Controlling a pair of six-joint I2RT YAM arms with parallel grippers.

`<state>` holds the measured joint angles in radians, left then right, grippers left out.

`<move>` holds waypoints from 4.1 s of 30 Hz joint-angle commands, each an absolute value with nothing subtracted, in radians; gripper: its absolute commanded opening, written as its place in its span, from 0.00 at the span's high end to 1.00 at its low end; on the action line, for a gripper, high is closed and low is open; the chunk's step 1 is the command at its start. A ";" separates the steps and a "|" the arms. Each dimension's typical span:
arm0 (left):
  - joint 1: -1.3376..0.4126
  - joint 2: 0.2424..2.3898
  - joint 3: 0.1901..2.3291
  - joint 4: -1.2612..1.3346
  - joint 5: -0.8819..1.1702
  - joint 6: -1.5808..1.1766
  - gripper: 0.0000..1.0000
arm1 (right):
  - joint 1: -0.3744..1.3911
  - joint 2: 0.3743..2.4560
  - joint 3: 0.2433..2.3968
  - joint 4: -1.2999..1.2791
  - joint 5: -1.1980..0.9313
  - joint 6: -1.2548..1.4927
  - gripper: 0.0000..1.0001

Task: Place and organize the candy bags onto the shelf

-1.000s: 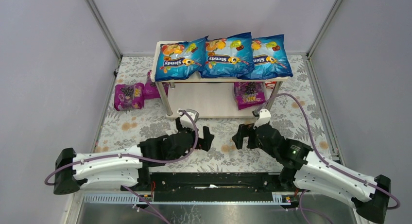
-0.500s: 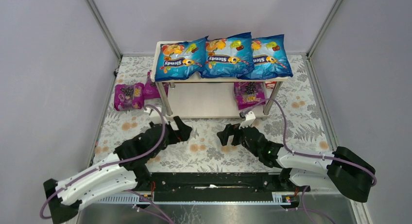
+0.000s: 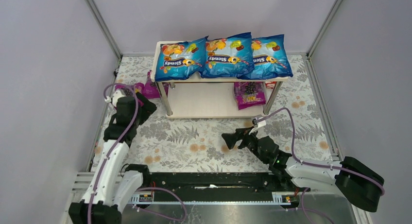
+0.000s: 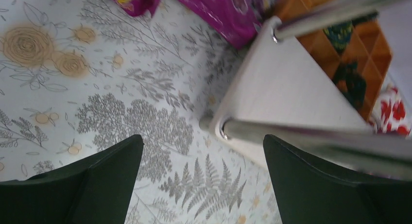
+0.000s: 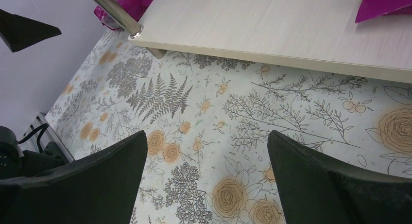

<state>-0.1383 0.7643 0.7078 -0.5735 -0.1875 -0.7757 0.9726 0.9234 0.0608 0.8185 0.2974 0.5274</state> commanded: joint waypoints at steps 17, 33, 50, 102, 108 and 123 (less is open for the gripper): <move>0.100 1.487 0.823 0.107 0.032 -1.344 0.16 | 0.968 0.936 0.056 0.899 0.316 0.508 0.00; 0.107 1.771 0.898 0.227 0.024 -1.367 0.67 | 0.967 0.988 0.084 0.889 0.327 0.515 0.00; 0.120 1.298 0.801 -0.140 -0.240 -1.108 0.93 | 0.968 1.011 0.103 0.871 0.321 0.519 0.00; -1.146 1.160 0.557 0.017 -0.277 -1.250 0.75 | 0.961 0.990 0.144 0.742 0.481 0.588 0.00; -1.146 1.131 0.469 0.187 -0.211 -1.150 0.41 | 0.958 0.980 0.352 0.266 0.533 0.690 0.00; -1.129 0.766 0.410 -0.029 -0.455 -0.891 0.01 | 0.949 0.816 0.494 -0.283 0.175 0.935 0.00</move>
